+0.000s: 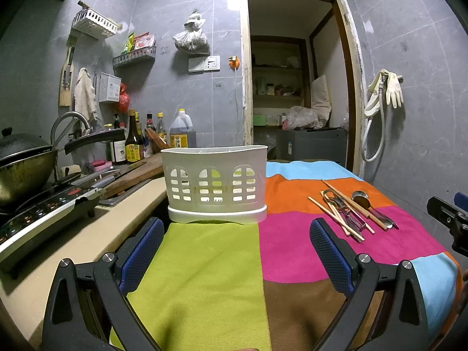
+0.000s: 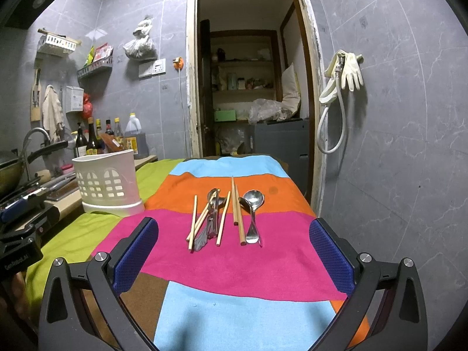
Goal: Organize utensils
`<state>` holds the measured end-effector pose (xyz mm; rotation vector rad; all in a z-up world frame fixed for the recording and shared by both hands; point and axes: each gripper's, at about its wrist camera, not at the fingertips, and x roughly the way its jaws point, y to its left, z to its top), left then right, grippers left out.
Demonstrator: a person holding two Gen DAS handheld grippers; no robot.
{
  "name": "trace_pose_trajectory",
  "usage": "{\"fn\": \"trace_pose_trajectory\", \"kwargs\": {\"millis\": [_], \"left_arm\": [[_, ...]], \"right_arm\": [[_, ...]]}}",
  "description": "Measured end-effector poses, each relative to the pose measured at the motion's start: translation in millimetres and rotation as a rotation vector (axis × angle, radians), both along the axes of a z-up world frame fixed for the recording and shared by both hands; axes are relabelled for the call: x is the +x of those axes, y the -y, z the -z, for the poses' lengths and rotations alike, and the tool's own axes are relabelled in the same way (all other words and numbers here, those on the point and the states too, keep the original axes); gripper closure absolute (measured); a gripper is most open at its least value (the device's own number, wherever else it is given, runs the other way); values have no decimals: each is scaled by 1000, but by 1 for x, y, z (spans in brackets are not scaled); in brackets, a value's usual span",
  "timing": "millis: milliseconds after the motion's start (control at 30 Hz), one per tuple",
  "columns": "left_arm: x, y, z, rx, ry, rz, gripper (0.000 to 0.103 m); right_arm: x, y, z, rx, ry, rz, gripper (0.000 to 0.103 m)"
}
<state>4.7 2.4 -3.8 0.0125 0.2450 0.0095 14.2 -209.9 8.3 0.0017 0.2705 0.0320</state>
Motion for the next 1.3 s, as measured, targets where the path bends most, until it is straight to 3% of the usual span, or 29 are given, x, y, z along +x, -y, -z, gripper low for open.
{"fn": "trace_pose_trajectory", "kwargs": {"millis": [1300], "left_arm": [[1,-4,3,-3,-4,-1,5]], "right_arm": [[5,-4,8,7,-16,2,0]]}}
